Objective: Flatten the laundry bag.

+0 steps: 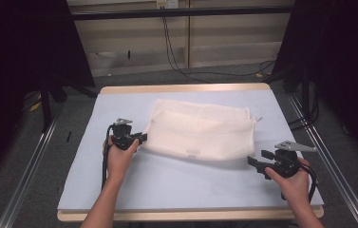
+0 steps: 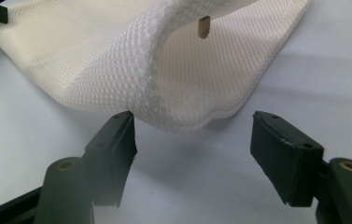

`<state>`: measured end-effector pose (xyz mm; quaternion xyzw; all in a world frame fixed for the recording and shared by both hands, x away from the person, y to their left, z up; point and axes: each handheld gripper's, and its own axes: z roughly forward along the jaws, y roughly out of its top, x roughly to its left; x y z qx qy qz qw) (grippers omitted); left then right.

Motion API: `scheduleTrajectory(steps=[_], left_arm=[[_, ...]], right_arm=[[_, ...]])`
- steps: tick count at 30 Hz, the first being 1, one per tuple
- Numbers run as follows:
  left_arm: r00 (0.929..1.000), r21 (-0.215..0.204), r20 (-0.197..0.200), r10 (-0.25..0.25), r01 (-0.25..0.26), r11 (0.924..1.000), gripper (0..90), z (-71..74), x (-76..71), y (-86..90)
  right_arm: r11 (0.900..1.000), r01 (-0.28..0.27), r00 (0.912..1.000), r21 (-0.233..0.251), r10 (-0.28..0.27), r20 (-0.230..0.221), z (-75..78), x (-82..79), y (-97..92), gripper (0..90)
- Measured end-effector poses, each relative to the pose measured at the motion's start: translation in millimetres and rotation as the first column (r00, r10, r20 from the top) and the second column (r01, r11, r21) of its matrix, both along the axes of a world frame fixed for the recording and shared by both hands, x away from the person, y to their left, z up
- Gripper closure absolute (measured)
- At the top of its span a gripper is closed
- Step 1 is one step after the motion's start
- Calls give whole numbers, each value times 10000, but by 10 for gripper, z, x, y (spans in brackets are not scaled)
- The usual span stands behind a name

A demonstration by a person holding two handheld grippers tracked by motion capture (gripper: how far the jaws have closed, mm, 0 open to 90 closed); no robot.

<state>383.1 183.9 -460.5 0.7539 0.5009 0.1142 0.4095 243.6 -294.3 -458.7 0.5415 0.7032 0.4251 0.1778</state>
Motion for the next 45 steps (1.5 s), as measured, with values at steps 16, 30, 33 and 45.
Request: scheduleTrajectory(steps=[16, 30, 33, 45], left_arm=[[9977, -331, 285, -622, 631, 9975, 370, 186, -77, -68], [9838, -276, 201, -1783, 1788, 9835, 328, 265, 49, -627], [9791, 34, 131, -2031, 2031, 9792, 329, 219, 108, -850], [9717, 488, 115, -2357, 2349, 9708, 302, -12, 378, -1324]], right_arm=[[9978, -652, 9972, 128, 647, 369, 34, -22, 117, 750], [9905, -1333, 9909, 334, 1338, -153, -75, 179, 619, 843], [9909, -1300, 9912, 344, 1308, -224, -74, 189, 600, 844], [9883, -1445, 9889, 479, 1459, -269, -123, 156, 501, 845]])
